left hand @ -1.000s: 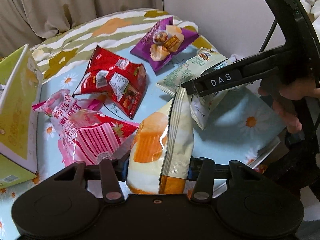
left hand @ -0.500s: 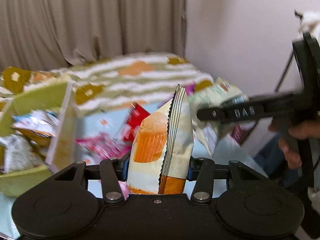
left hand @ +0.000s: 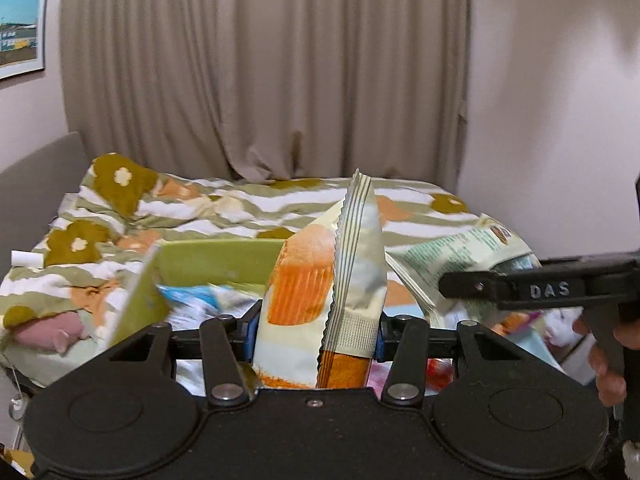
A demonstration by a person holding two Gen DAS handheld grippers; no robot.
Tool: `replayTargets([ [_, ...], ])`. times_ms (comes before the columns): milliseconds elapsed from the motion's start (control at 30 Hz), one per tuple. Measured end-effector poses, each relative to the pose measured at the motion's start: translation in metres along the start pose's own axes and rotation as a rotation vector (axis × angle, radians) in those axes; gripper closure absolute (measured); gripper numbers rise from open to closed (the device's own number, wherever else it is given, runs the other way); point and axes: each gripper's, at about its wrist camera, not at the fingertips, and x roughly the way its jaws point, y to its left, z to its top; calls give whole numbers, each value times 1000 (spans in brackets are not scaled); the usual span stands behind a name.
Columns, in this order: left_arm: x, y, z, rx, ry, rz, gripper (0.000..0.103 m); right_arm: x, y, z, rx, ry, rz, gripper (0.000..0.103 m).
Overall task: Organize snacks
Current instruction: 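Carry both packets over the yellow box and open both grippers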
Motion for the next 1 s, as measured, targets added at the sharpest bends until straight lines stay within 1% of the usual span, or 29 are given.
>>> replayTargets([
  [167,30,62,26,-8,6,20,50,49,44,29,15,4,15,18],
  [300,62,105,43,-9,26,3,50,95,70,50,40,13,-1,18],
  [433,102,132,51,23,62,-6,50,135,88,62,73,27,-35,18],
  [533,135,148,50,36,106,-44,49,162,96,64,102,37,-74,18],
  [600,154,153,46,34,135,-66,44,178,99,65,127,48,-99,18],
  [633,161,155,44,36,149,-73,27,182,99,63,137,52,-111,18],
  [667,165,156,40,42,155,-77,6,186,99,62,146,56,-124,18],
  [700,166,157,39,46,147,-79,0,191,99,61,155,62,-140,18],
  [767,164,158,35,68,121,-87,0,198,100,60,168,72,-162,18],
  [867,161,159,30,93,135,-79,0,208,101,59,178,86,-184,18],
  [1000,157,168,26,40,148,-101,0,215,103,58,176,103,-199,17],
])
